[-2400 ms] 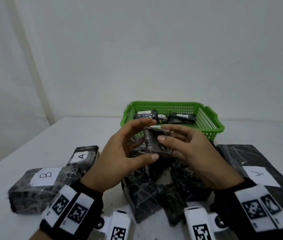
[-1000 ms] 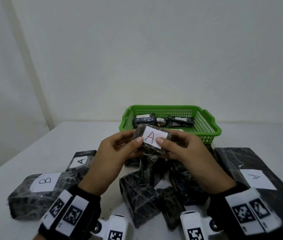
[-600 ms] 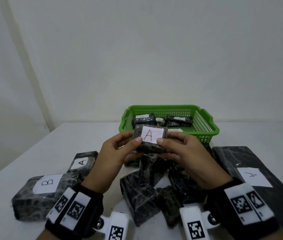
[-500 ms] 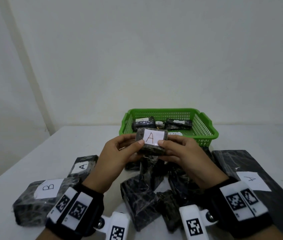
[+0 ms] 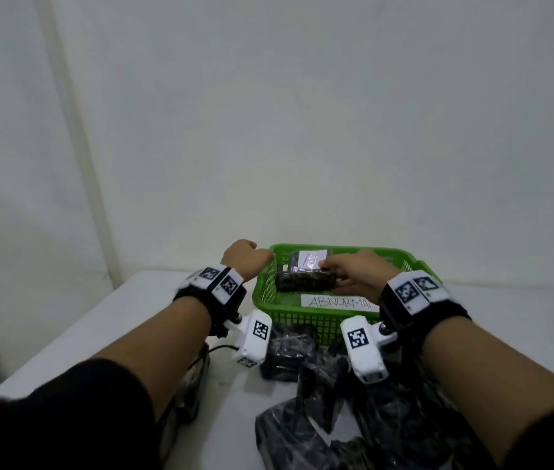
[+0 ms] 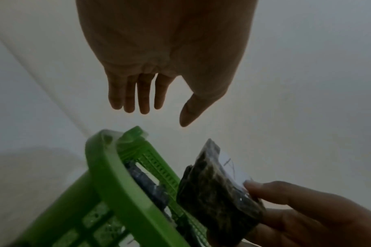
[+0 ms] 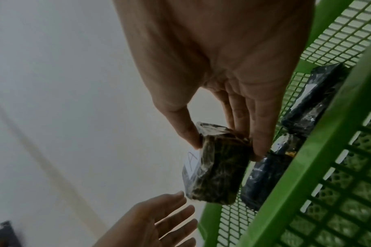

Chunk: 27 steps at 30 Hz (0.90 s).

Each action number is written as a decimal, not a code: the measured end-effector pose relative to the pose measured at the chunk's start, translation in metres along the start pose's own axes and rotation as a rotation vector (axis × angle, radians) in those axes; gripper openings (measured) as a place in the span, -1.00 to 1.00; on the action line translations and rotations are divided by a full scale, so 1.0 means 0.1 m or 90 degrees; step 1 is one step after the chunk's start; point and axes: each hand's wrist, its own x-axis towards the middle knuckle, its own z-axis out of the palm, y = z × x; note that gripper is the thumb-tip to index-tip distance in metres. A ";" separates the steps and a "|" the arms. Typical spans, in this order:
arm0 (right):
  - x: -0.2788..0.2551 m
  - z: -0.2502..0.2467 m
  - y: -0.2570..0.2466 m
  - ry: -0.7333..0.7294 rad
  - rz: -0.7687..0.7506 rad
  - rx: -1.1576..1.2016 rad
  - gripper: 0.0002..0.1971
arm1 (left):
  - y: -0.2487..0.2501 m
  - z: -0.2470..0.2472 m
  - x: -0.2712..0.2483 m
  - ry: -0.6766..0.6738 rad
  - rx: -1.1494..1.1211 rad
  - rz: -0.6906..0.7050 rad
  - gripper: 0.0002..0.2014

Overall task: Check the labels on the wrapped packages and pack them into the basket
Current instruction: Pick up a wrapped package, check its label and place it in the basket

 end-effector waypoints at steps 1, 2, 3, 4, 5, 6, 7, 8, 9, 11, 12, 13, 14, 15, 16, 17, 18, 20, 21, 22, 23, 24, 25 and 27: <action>0.09 0.04 0.00 -0.010 0.020 -0.031 -0.79 | 0.01 0.03 0.08 -0.024 0.038 -0.012 -0.60; 0.19 0.08 0.02 -0.021 0.039 -0.061 -0.79 | 0.01 0.07 0.15 -0.045 0.067 -0.018 -0.67; 0.30 0.12 0.05 -0.025 0.057 -0.089 -0.78 | -0.01 0.12 0.22 -0.062 0.084 -0.024 -0.71; 0.39 0.16 0.08 -0.027 0.073 -0.112 -0.75 | -0.03 0.16 0.28 -0.076 0.096 -0.033 -0.72; 0.46 0.20 0.09 -0.029 0.087 -0.130 -0.68 | -0.05 0.20 0.33 -0.084 0.108 -0.040 -0.74; 0.53 0.23 0.10 -0.037 0.090 -0.158 -0.59 | -0.07 0.24 0.38 -0.089 0.120 -0.046 -0.76; 0.58 0.25 0.12 -0.052 0.085 -0.200 -0.55 | -0.10 0.28 0.41 -0.092 0.131 -0.051 -0.76; 0.61 0.28 0.12 -0.064 0.080 -0.253 -0.62 | -0.11 0.32 0.43 -0.098 0.144 -0.055 -0.70; 0.65 0.31 0.13 -0.053 0.092 -0.286 -0.79 | -0.12 0.35 0.44 -0.109 0.159 -0.052 -0.64; 0.71 0.35 0.15 -0.051 0.100 -0.267 -0.89 | -0.14 0.40 0.45 -0.128 0.168 -0.037 -0.58; 0.73 0.38 0.16 -0.055 0.113 -0.246 -0.84 | -0.14 0.42 0.46 -0.125 0.148 -0.035 -0.57; 0.76 0.40 0.17 -0.070 0.125 -0.238 -0.82 | -0.16 0.42 0.46 -0.124 0.138 -0.030 -0.58; 0.76 0.43 0.19 -0.081 0.135 -0.237 -0.83 | -0.18 0.43 0.46 -0.127 0.126 -0.025 -0.58; 0.80 0.45 0.20 -0.089 0.140 -0.242 -0.83 | -0.20 0.43 0.46 -0.126 0.129 -0.023 -0.57; 0.81 0.47 0.21 -0.092 0.141 -0.234 -0.83 | -0.21 0.45 0.47 -0.122 0.116 -0.025 -0.58; 0.82 0.50 0.23 -0.091 0.142 -0.235 -0.83 | -0.23 0.46 0.48 -0.120 0.099 -0.023 -0.59; 0.82 0.52 0.23 -0.090 0.142 -0.240 -0.82 | -0.24 0.45 0.48 -0.115 0.083 -0.025 -0.61; 0.86 0.57 0.26 -0.100 0.138 -0.265 -0.80 | -0.26 0.46 0.48 -0.099 0.062 -0.024 -0.63; 0.87 0.60 0.26 -0.100 0.136 -0.267 -0.79 | -0.27 0.46 0.49 -0.100 0.051 -0.026 -0.63; 0.89 0.61 0.27 -0.094 0.130 -0.280 -0.77 | -0.27 0.47 0.49 -0.105 0.045 -0.027 -0.62; 0.92 0.60 0.28 -0.085 0.123 -0.292 -0.76 | -0.28 0.49 0.49 -0.104 0.038 -0.025 -0.62; 0.95 0.60 0.30 -0.073 0.113 -0.309 -0.76 | -0.29 0.50 0.50 -0.095 0.030 -0.025 -0.63; 0.95 0.59 0.30 -0.063 0.108 -0.313 -0.78 | -0.31 0.50 0.51 -0.091 0.024 -0.022 -0.63; 0.99 0.59 0.30 -0.033 0.117 -0.326 -0.77 | -0.32 0.49 0.51 -0.101 0.027 -0.014 -0.64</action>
